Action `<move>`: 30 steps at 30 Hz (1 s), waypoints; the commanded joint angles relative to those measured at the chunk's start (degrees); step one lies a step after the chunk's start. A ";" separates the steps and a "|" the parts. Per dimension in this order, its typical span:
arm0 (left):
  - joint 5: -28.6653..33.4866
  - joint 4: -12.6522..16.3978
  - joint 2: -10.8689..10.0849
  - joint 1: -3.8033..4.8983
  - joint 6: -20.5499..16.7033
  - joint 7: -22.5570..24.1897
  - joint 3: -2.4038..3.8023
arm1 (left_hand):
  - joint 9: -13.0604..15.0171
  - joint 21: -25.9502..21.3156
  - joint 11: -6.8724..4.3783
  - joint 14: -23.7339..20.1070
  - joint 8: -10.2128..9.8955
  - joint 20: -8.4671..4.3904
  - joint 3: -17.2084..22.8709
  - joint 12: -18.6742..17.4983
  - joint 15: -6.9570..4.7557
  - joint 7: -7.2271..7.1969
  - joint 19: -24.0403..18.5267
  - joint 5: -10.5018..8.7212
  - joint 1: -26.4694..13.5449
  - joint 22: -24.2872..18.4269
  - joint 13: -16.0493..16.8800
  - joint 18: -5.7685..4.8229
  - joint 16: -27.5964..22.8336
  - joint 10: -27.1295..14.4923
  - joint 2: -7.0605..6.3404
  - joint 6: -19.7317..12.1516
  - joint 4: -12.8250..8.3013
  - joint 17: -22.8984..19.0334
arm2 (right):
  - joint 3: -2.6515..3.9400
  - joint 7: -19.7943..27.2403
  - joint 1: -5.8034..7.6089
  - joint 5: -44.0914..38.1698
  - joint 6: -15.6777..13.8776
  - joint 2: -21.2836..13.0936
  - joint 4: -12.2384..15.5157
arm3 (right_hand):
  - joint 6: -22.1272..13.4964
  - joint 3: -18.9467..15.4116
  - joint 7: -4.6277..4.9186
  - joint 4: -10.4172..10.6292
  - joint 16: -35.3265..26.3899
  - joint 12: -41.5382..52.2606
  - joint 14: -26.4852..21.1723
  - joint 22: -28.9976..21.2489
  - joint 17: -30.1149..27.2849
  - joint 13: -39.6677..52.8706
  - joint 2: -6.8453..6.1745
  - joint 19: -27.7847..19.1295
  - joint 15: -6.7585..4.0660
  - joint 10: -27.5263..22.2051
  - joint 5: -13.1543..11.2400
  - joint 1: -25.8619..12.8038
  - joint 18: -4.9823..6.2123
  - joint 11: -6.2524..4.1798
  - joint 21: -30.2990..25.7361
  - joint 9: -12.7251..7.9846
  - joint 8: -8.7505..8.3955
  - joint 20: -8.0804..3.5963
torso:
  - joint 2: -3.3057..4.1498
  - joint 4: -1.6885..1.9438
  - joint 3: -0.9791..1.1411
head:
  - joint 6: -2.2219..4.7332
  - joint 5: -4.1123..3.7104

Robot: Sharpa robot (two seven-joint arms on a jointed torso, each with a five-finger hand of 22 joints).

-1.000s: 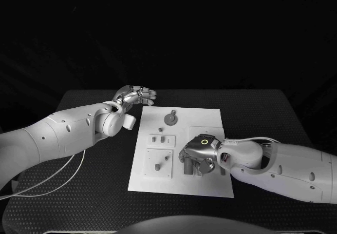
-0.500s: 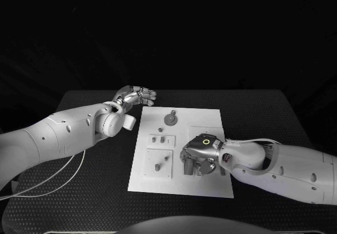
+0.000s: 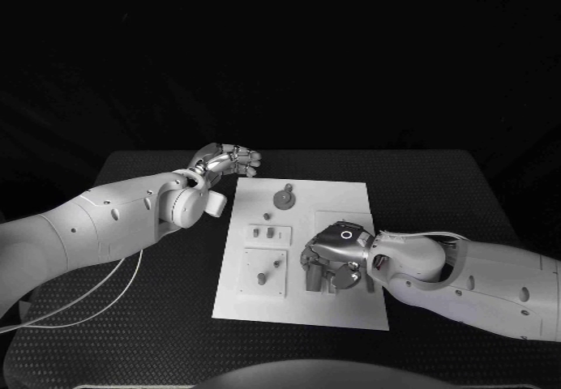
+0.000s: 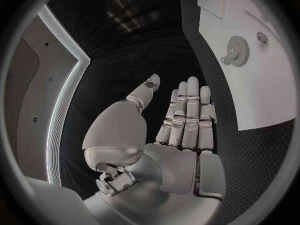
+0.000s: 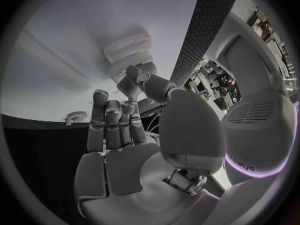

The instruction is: Assemble the parts on the task board

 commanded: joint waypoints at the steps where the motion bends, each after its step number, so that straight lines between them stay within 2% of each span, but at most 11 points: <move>1: 0.24 0.08 0.13 0.04 0.86 0.27 0.03 | -0.08 -0.29 -0.06 -0.06 -0.30 0.38 -0.23 -0.30 0.47 -0.06 -0.17 -0.39 -0.57 0.09 -0.07 0.39 -0.29 -0.38 -0.17 -0.54 -0.10 0.09 | 0.10 1.87 0.46 1.17 -1.06 0.01 0.13 | 3.66 0.46 1.20 0.15 0.33 0.16 0.40 0.58 -0.07 -0.13 0.36 0.31 -0.06 0.43 -0.33 -0.11 -0.08 0.06 0.22 0.52 1.45 -0.01 | 0.02 0.03 0.02 | -0.03 0.02; 11: 0.24 0.04 0.17 0.04 1.01 0.17 0.02 | -0.14 -0.38 -0.02 -0.05 -0.44 0.39 -0.25 -0.31 0.48 0.06 -0.16 -0.41 -0.61 0.18 -0.11 0.38 -0.43 -0.50 -0.19 -0.84 -0.09 0.27 | 0.10 2.57 1.39 2.95 -0.15 -0.36 0.34 | 3.90 0.35 1.07 0.01 0.29 0.12 0.44 0.59 -0.18 -0.31 0.55 0.28 -0.11 0.48 -0.33 -0.20 -0.08 -0.01 0.22 0.56 1.50 -0.04 | 0.01 -0.03 -0.02 | -0.06 0.06; 15: 0.24 -0.03 0.17 0.04 1.03 0.10 0.02 | -0.15 -0.40 0.00 -0.05 -0.46 0.39 -0.25 -0.31 0.48 0.08 -0.16 -0.41 -0.62 0.20 -0.13 0.38 -0.47 -0.53 -0.19 -0.90 -0.09 0.32 | 0.10 2.91 1.75 4.53 0.46 -0.54 0.73 | 3.96 0.31 1.04 -0.03 0.28 0.11 0.45 0.59 -0.22 -0.37 0.64 0.26 -0.12 0.49 -0.33 -0.25 -0.08 -0.03 0.22 0.57 1.50 -0.05 | 0.01 0.01 0.02 | -0.09 0.08; 26: 0.24 -0.07 0.18 0.03 1.14 -0.03 0.01 | -0.19 -0.48 0.03 -0.06 -0.53 0.40 -0.26 -0.31 0.49 0.16 -0.16 -0.42 -0.64 0.27 -0.15 0.38 -0.58 -0.62 -0.20 -1.08 -0.09 0.45 | 0.09 3.14 2.19 5.82 4.81 -0.37 1.59 | 3.95 0.19 0.99 -0.20 0.22 0.07 0.37 0.61 -0.30 -0.49 0.85 0.08 -0.13 0.36 -0.34 -0.39 -0.08 -0.05 0.16 0.57 1.42 -0.02 | 0.02 -0.03 -0.04 | -0.26 0.11; 30: 0.24 -0.03 0.17 0.04 1.15 -0.01 0.01 | -0.19 -0.49 0.04 -0.06 -0.54 0.40 -0.26 -0.31 0.50 0.18 -0.15 -0.43 -0.64 0.29 -0.16 0.38 -0.60 -0.65 -0.20 -1.13 -0.08 0.48 | 0.09 2.94 2.19 5.24 5.46 -0.25 1.67 | 3.91 0.13 0.96 -0.29 0.18 0.05 0.27 0.63 -0.34 -0.54 0.96 -0.09 -0.12 0.24 -0.34 -0.48 -0.08 -0.04 0.12 0.57 1.36 0.02 | -0.02 -0.06 -0.07 | -0.23 0.04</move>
